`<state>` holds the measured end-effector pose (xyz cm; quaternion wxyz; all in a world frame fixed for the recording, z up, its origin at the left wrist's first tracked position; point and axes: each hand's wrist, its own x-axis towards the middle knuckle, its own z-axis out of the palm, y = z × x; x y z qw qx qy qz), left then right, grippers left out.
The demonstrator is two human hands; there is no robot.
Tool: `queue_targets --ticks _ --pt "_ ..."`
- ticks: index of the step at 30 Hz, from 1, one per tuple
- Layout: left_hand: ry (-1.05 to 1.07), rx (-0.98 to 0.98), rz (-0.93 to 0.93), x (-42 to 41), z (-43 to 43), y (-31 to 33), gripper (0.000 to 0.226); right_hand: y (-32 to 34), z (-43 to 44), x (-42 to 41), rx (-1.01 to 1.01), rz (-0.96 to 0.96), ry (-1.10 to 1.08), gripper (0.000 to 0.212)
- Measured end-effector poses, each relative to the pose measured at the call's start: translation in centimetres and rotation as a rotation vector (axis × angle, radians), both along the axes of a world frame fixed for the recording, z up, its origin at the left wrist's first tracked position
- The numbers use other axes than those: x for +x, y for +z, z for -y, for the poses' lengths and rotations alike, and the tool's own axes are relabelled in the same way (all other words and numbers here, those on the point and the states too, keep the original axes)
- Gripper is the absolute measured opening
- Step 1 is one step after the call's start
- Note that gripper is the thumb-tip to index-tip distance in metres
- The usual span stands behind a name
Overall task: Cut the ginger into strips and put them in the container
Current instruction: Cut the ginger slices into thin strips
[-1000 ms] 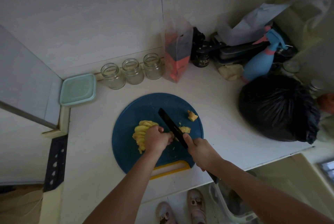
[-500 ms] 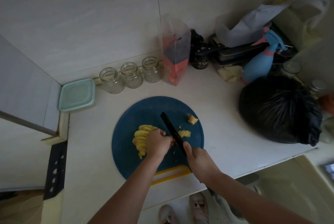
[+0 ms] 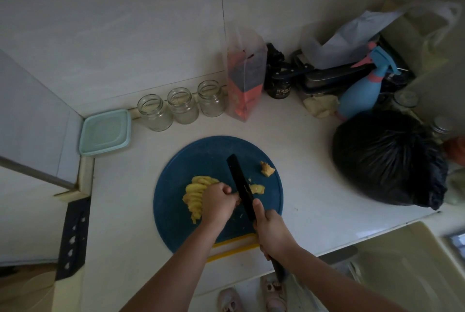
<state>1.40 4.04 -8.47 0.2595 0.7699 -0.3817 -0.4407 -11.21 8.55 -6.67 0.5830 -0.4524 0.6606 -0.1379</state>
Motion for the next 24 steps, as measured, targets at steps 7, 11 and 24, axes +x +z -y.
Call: queue_targets --ticks 7,11,24 --pt "-0.039 -0.008 0.07 -0.1 -0.1 -0.2 0.03 -0.1 0.1 0.3 -0.052 -0.048 0.03 0.059" --pt "-0.054 -0.007 0.1 -0.1 0.0 -0.3 0.029 -0.1 0.3 0.5 -0.05 -0.067 0.027 0.059" --pt "-0.119 -0.05 0.164 -0.5 -0.3 -0.5 0.037 -1.5 1.4 1.7 -0.058 -0.122 0.002 0.057"
